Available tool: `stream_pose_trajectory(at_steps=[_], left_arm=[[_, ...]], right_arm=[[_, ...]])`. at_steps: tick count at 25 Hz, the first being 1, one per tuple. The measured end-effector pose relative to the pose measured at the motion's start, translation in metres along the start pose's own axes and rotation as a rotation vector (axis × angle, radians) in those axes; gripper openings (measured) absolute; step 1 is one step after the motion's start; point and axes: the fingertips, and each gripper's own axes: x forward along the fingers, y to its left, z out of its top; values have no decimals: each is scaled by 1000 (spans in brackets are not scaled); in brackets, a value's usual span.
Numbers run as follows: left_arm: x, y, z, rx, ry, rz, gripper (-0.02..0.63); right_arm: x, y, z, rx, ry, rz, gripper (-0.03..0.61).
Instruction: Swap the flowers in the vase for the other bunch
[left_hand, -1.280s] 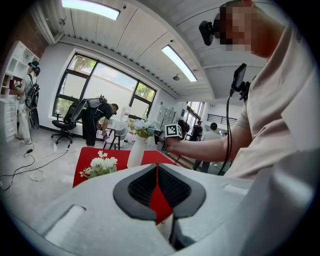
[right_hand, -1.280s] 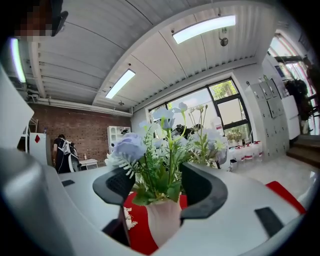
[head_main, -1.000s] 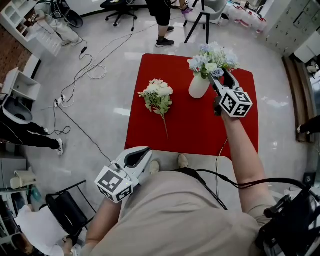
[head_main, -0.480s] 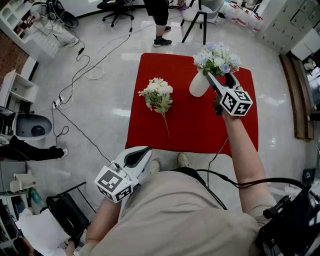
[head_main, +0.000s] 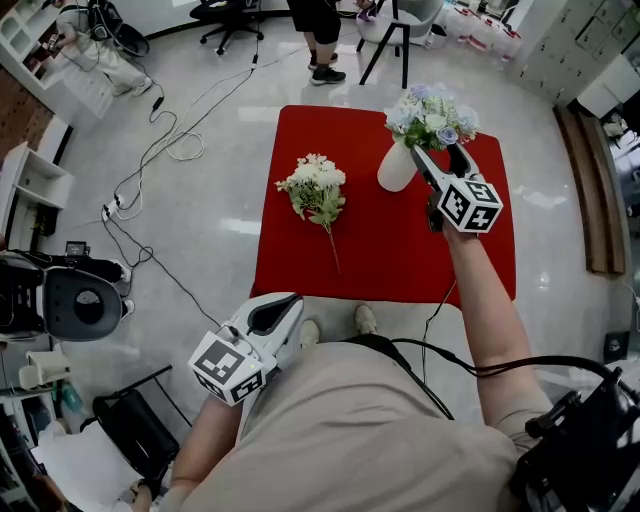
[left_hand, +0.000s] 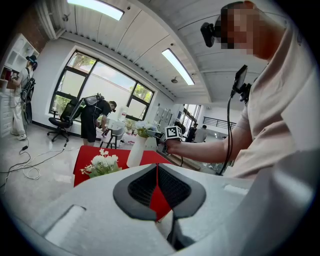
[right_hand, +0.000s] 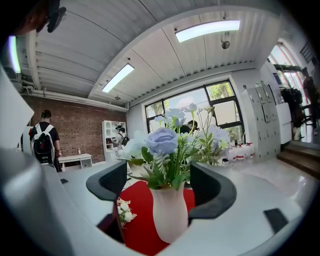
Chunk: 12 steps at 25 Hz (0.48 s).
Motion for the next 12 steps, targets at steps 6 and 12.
stream_pose_trajectory(at_steps=[6, 12], left_arm=[[-3, 3, -2, -2, -2, -15, 8], [-8, 5, -7, 4, 3, -53, 8]], right_arm=[[-9, 3, -6, 5, 8, -22, 397], [-29, 8, -19, 6, 22, -56, 396]])
